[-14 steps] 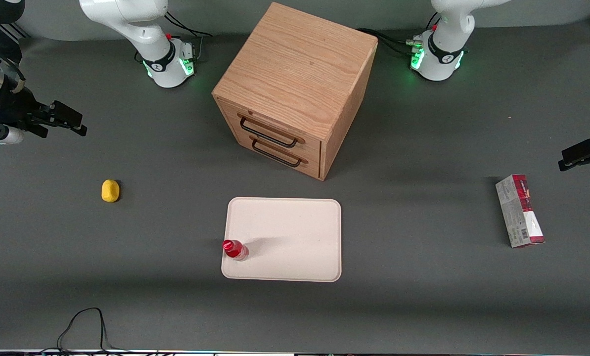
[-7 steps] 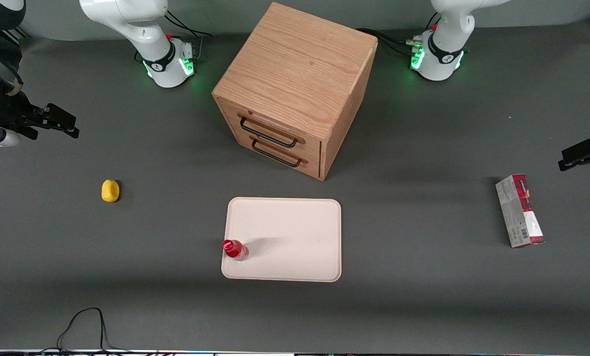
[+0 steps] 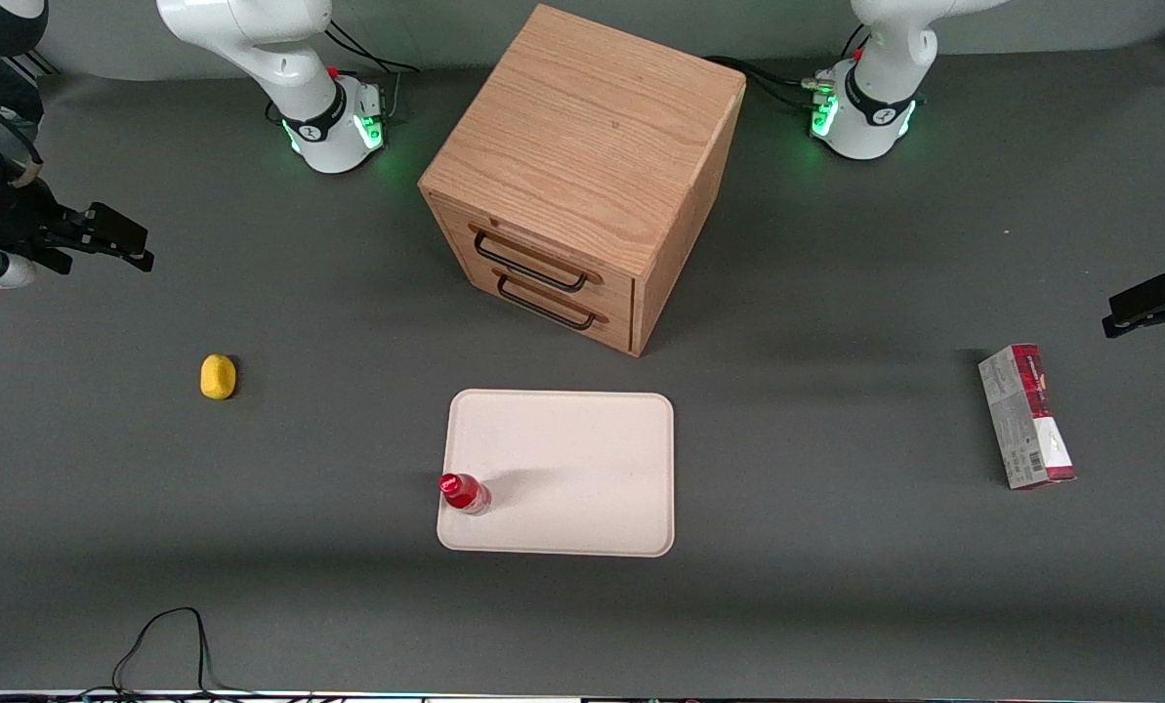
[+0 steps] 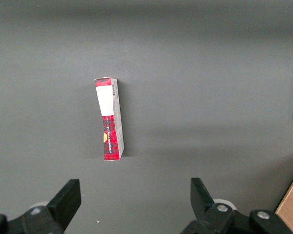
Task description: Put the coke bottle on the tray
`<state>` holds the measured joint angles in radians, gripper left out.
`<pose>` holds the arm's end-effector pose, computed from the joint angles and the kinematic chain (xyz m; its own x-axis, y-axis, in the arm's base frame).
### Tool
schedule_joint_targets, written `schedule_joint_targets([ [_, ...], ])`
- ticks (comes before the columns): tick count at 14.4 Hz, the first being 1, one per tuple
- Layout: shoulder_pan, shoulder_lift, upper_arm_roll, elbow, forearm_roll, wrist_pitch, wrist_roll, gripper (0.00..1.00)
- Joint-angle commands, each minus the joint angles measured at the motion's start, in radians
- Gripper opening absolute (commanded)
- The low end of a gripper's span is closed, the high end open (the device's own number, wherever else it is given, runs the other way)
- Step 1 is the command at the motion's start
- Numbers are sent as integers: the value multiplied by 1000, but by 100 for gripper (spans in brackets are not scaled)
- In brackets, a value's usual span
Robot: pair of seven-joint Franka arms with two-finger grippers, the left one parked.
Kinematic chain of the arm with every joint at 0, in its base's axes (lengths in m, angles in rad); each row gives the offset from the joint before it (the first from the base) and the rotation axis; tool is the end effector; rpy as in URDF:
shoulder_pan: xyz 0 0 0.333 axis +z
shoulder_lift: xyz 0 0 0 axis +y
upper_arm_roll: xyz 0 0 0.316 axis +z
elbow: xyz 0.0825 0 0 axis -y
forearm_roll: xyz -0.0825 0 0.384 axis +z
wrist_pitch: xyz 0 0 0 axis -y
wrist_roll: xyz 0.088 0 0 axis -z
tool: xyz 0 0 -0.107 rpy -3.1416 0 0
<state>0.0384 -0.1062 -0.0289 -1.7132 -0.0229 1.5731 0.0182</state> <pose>0.5196 0.0017 0.6146 0.9994 -0.0084 -0.0336 -0.0077 -0.9998 0.0204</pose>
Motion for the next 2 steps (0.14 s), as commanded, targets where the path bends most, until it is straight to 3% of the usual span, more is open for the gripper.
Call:
schedule_joint_targets([
  [1, -6, 6, -5, 21, -12, -16, -14, 100],
  [2, -6, 6, -5, 21, -12, -16, -15, 100],
])
